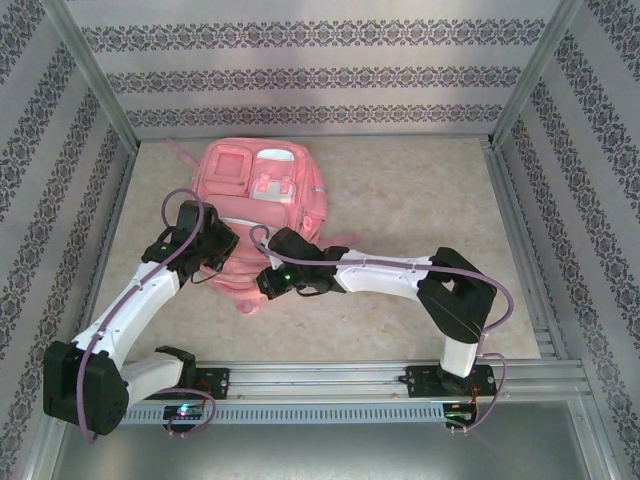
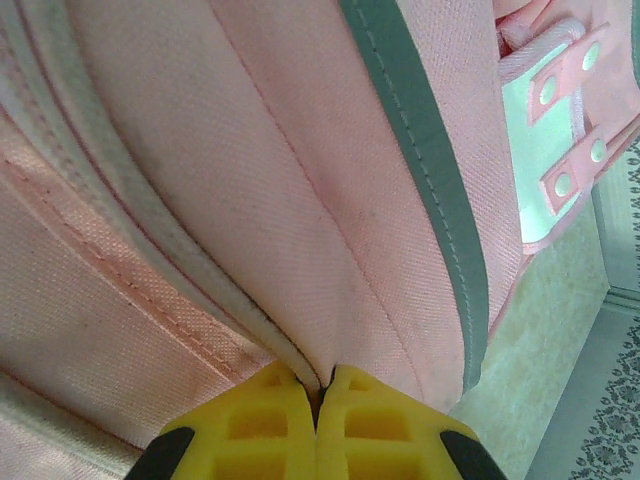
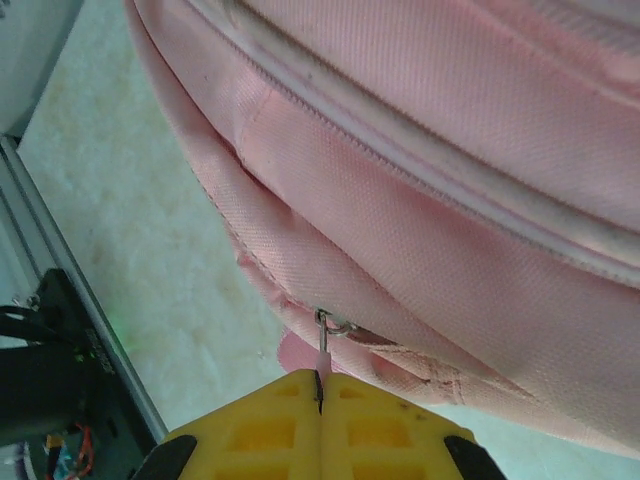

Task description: Pack the student bag

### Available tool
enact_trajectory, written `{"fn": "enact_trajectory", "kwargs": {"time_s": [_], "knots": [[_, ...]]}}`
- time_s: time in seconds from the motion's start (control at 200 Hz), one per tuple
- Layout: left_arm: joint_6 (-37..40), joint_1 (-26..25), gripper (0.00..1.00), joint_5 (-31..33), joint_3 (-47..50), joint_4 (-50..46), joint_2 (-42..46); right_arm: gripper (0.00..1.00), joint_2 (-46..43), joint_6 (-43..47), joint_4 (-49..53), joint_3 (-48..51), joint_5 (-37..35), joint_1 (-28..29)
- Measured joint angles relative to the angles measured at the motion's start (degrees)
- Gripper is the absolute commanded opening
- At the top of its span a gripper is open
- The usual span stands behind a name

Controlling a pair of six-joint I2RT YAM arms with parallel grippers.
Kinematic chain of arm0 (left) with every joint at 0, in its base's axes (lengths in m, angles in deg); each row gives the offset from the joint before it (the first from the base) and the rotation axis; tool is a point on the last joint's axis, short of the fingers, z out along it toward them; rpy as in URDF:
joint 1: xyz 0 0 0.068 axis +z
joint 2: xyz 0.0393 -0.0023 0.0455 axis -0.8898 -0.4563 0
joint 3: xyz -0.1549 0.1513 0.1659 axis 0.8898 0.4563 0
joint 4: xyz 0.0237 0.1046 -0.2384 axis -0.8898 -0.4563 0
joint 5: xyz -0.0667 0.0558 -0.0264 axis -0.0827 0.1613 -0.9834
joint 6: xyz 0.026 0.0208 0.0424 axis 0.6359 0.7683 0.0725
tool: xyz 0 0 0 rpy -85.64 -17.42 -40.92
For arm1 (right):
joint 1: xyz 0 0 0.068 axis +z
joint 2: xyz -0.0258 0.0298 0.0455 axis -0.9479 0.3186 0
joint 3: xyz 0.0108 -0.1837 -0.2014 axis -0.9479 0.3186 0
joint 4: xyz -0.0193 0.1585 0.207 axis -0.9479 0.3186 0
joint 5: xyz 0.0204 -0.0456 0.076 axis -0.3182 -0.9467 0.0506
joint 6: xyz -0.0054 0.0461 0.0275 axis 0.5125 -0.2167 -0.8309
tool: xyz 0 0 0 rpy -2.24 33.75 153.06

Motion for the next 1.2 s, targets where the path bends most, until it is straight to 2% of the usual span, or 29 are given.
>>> {"fn": "enact_trajectory", "kwargs": {"time_s": [0.335, 0.62, 0.649, 0.724, 0.799, 1.054, 1.199], "knots": [[-1.3, 0.1, 0.00, 1.4, 0.8, 0.6, 0.0, 0.00, 6.3, -2.1, 0.5, -5.9, 0.1, 1.5], [-2.0, 0.7, 0.00, 2.7, 2.1, 1.4, 0.0, 0.00, 8.2, -2.0, 1.4, -9.6, 0.1, 2.1], [-1.8, 0.7, 0.07, 2.7, 2.1, 1.4, 0.0, 0.00, 8.2, -2.0, 1.6, -9.6, 0.1, 2.1], [-0.4, 0.7, 0.39, 2.6, 2.1, 1.3, 0.0, 0.00, 8.1, -2.0, 1.6, -9.3, 0.1, 2.1], [1.0, 0.7, 0.55, 1.9, 1.6, 0.6, 0.2, 0.00, 7.0, -2.0, 0.5, -7.2, 0.1, 2.1], [5.2, 0.7, 0.56, -2.0, 1.5, -5.1, 7.8, 0.00, 1.0, -2.0, -2.7, 2.4, -0.3, 1.2], [7.0, 0.7, 0.54, -5.4, 5.2, -6.8, 10.8, 0.00, -3.3, -2.0, -4.0, 8.2, -0.3, -0.3]]}}
